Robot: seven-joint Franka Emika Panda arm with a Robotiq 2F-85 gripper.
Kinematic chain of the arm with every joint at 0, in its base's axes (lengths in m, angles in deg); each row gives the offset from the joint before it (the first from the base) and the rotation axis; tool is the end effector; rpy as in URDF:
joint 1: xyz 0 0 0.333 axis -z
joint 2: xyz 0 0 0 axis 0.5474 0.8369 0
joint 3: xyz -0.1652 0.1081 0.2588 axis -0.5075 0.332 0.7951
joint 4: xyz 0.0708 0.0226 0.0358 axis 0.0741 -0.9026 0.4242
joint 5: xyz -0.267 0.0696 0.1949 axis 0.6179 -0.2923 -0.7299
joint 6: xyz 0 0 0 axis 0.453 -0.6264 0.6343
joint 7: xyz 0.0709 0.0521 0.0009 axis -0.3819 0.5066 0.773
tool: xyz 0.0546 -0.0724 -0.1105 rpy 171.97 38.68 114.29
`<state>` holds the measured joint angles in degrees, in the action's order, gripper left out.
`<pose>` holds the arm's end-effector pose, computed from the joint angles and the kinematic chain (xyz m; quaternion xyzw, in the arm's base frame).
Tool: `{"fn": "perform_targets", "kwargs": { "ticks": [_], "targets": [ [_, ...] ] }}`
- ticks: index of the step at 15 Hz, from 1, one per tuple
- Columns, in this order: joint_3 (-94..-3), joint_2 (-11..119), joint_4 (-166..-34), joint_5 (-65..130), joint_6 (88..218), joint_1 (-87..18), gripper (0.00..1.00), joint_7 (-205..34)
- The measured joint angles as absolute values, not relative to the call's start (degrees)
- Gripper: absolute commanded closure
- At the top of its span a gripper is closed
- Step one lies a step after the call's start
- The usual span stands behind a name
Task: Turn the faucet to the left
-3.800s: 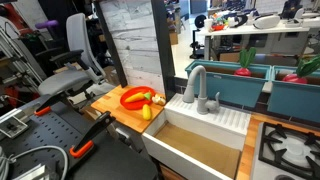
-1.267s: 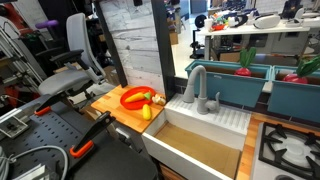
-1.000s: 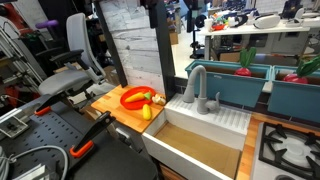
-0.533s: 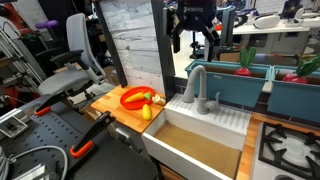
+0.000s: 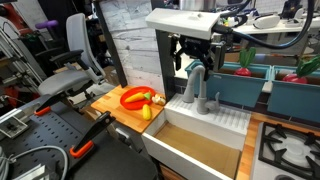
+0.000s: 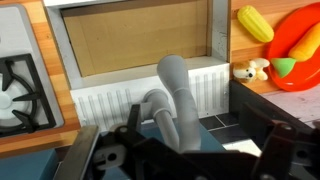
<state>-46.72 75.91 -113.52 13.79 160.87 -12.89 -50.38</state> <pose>0.5641 -0.2287 0.1723 -0.9967 0.0383 -0.0169 0.0701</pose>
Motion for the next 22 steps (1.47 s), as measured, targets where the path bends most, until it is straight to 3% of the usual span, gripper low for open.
{"fn": "perform_targets", "kwargs": {
  "ticks": [1, 3, 11, 12, 13, 22],
  "targets": [
    [-46.6, 76.7, -113.3, 13.8, 161.3, -12.9, 0.26, -50.8],
    [-46.5, 77.9, -112.8, 14.0, 161.6, -12.9, 0.31, -51.8],
    [-46.6, 79.8, -111.2, 15.8, 161.7, -12.9, 0.93, -57.3],
    [-46.6, 79.9, -111.2, 16.2, 161.6, -13.0, 0.97, -58.0],
    [-46.6, 79.9, -111.2, 16.9, 161.6, -13.2, 0.93, -58.7],
    [-45.2, 80.0, -110.6, 18.1, 159.5, -13.3, 0.93, -61.5]
  ]
}}
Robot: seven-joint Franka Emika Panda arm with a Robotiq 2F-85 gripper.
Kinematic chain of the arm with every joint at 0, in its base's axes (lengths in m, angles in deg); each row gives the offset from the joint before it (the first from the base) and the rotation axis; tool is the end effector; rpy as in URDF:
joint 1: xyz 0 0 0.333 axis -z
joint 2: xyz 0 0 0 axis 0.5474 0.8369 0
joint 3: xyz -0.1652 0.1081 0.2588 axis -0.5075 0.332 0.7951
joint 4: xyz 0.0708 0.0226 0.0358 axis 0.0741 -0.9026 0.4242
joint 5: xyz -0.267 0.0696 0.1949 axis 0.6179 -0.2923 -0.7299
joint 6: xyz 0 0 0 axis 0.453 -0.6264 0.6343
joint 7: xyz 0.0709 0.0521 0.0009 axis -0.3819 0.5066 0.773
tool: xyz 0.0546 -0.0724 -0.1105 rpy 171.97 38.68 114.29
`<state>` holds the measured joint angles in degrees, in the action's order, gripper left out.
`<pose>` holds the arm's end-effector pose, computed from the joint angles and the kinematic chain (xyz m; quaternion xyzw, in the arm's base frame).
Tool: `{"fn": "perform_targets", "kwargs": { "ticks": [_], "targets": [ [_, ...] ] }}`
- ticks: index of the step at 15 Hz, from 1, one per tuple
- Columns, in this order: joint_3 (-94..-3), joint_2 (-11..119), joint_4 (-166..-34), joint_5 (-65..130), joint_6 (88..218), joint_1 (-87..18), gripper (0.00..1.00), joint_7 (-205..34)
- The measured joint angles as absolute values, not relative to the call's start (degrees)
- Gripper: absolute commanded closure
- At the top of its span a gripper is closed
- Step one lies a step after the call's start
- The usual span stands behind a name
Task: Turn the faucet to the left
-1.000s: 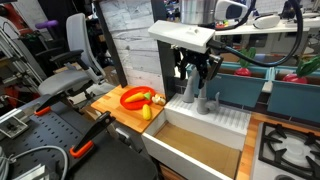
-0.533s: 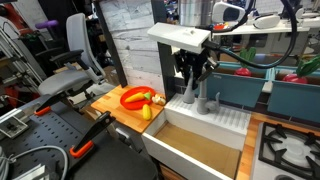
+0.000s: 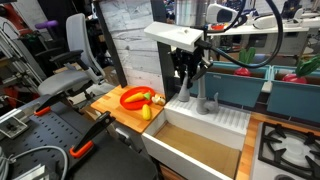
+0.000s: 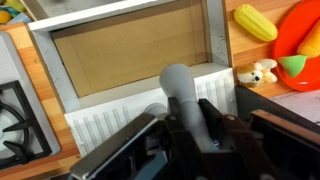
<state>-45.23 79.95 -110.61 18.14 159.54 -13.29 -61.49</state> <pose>0.5734 -0.2122 0.1442 -0.9936 0.0904 0.0173 0.0654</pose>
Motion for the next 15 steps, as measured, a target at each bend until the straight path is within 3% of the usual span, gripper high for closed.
{"fn": "perform_targets", "kwargs": {
  "ticks": [5, 11, 12, 13, 14, 15],
  "targets": [
    [-42.9, 80.1, -110.0, 16.6, 158.7, -12.0, 0.93, -61.1],
    [-34.0, 80.2, -107.2, 6.6, 156.4, -11.2, 0.93, -59.9],
    [-33.4, 80.2, -107.0, 5.7, 155.1, -11.2, 0.82, -59.4],
    [-33.1, 80.2, -106.8, 4.7, 154.5, -11.2, 0.49, -58.9],
    [-33.0, 80.3, -106.5, 4.0, 153.9, -11.2, 0.55, -58.5],
    [-33.0, 80.3, -106.3, 3.4, 153.1, -11.2, 0.55, -58.2]
  ]
}}
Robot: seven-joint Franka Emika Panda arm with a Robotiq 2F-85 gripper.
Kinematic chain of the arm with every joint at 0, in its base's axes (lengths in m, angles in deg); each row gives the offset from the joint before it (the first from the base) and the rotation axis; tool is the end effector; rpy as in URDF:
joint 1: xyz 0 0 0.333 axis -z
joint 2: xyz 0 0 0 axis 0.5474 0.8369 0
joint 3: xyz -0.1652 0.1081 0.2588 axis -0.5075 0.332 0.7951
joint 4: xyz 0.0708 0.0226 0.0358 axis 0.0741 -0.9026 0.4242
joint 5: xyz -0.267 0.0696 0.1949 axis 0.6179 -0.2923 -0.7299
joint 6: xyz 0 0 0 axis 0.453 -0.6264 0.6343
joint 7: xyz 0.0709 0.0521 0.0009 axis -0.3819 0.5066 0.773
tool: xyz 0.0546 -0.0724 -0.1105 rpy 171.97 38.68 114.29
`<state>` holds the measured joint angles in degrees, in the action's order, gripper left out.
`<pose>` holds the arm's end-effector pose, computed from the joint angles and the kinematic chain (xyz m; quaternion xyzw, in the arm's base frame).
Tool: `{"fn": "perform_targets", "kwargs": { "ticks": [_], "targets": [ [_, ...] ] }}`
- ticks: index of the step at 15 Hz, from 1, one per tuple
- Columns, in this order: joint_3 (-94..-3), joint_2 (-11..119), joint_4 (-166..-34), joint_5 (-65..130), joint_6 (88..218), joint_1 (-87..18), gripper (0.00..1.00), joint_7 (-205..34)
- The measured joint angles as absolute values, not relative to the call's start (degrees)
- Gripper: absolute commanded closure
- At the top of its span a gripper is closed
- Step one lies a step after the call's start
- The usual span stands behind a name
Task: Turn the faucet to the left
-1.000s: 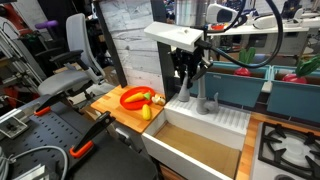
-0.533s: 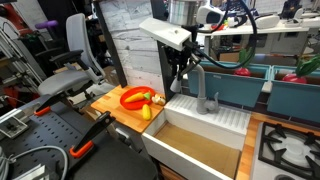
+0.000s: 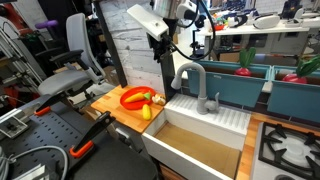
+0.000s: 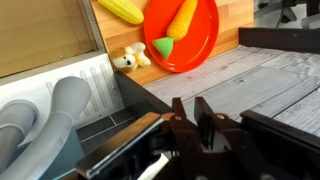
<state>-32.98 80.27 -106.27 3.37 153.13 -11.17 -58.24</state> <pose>0.6175 -0.1086 0.1703 -0.9696 0.0883 -0.0065 0.2280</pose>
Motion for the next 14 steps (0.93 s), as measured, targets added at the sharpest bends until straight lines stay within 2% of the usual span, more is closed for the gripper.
{"fn": "perform_targets", "kwargs": {
  "ticks": [8, 14],
  "targets": [
    [-35.7, 79.4, -107.1, 4.4, 150.0, -11.0, 0.0, -57.2],
    [-41.0, 71.1, -118.3, 16.0, 147.1, -14.2, 0.0, -57.2]
  ]
}}
